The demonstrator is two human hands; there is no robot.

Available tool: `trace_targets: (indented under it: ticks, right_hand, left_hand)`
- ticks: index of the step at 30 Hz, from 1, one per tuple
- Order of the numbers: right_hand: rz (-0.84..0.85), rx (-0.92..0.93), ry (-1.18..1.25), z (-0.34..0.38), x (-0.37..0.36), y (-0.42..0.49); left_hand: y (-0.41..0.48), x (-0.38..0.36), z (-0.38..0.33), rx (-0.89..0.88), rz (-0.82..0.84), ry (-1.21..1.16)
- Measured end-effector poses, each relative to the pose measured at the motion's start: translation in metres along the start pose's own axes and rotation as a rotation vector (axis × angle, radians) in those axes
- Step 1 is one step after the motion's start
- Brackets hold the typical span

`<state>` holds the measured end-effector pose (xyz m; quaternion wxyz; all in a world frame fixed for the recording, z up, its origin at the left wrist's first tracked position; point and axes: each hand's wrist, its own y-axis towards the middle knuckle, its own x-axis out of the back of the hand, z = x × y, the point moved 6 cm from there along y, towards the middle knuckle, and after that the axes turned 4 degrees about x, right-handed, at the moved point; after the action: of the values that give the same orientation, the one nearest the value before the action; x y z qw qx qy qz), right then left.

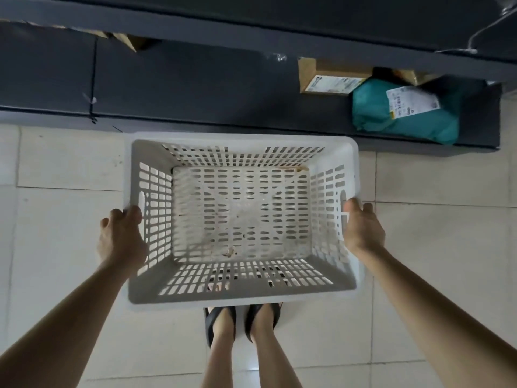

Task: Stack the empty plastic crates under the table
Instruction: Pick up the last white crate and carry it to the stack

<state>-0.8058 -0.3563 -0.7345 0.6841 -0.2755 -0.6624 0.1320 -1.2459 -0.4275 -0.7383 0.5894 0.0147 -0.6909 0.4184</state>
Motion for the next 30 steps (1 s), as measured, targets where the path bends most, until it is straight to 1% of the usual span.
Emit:
trace_targets:
  ticks: [5,11,14,20,25,30]
  right_hand:
    - [0.024,-0.058,0.006,-0.032,0.026,-0.044]
    - [0.018,-0.136,-0.001,-0.07,0.084,-0.109]
    - [-0.009,-0.207,0.033,-0.09,0.12,-0.148]
    - [-0.031,-0.368,0.185,-0.141,0.186,-0.22]
    - [-0.073,-0.48,0.294,-0.185,0.232,-0.271]
    - [-0.137,-0.56,0.401,-0.245,0.279,-0.316]
  left_hand:
    - [-0.042,0.032,-0.007,-0.032,0.036,0.032]
    - [-0.092,0.093,-0.029,-0.102,0.075,0.086]
    - [-0.119,0.131,-0.051,-0.2,0.065,0.116]
    - [-0.172,0.214,-0.109,-0.369,0.0,0.205]
    - [-0.22,0.267,-0.163,-0.523,-0.007,0.23]
    - [-0.274,0.31,-0.226,-0.665,-0.03,0.311]
